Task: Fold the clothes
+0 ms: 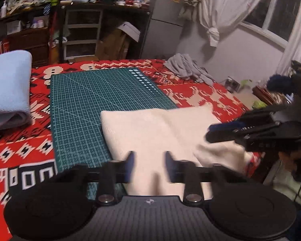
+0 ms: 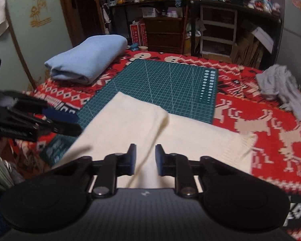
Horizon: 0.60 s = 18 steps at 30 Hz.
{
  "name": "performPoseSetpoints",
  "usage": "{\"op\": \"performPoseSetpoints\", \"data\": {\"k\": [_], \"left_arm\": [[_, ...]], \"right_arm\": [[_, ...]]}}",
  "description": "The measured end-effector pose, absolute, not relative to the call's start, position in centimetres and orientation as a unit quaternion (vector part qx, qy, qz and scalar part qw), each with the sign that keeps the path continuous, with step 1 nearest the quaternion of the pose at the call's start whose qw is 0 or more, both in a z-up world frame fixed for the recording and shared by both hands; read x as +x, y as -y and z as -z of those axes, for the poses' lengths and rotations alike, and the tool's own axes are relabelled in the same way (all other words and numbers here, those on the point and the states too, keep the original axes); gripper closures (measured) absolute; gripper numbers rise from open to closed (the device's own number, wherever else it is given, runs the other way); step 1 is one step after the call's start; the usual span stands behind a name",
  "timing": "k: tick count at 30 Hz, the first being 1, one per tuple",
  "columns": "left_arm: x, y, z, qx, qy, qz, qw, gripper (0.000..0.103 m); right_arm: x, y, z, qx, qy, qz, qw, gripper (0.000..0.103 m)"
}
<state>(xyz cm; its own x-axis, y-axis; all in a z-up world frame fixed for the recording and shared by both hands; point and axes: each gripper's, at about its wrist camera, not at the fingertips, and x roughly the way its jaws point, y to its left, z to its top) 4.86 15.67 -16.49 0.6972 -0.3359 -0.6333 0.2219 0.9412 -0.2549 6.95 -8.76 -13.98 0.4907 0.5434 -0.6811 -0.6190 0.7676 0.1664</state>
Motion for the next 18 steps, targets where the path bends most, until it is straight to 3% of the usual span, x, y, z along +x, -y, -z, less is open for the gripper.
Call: {"op": "performPoseSetpoints", "data": {"k": [9, 11, 18], "left_arm": [[8.0, -15.9, 19.9, -0.170, -0.370, 0.133, 0.904, 0.101], [7.8, -16.1, 20.4, -0.185, -0.371, 0.135, 0.900, 0.101], [7.6, -16.1, 19.9, -0.201, -0.364, 0.135, 0.900, 0.100]], "right_arm": [[11.1, 6.1, 18.3, 0.040, -0.383, -0.309, 0.870, 0.098], [11.9, 7.0, 19.2, 0.050, -0.389, -0.291, 0.872, 0.103], [13.6, 10.6, 20.7, 0.188, -0.408, -0.287, 0.846, 0.103]]}}
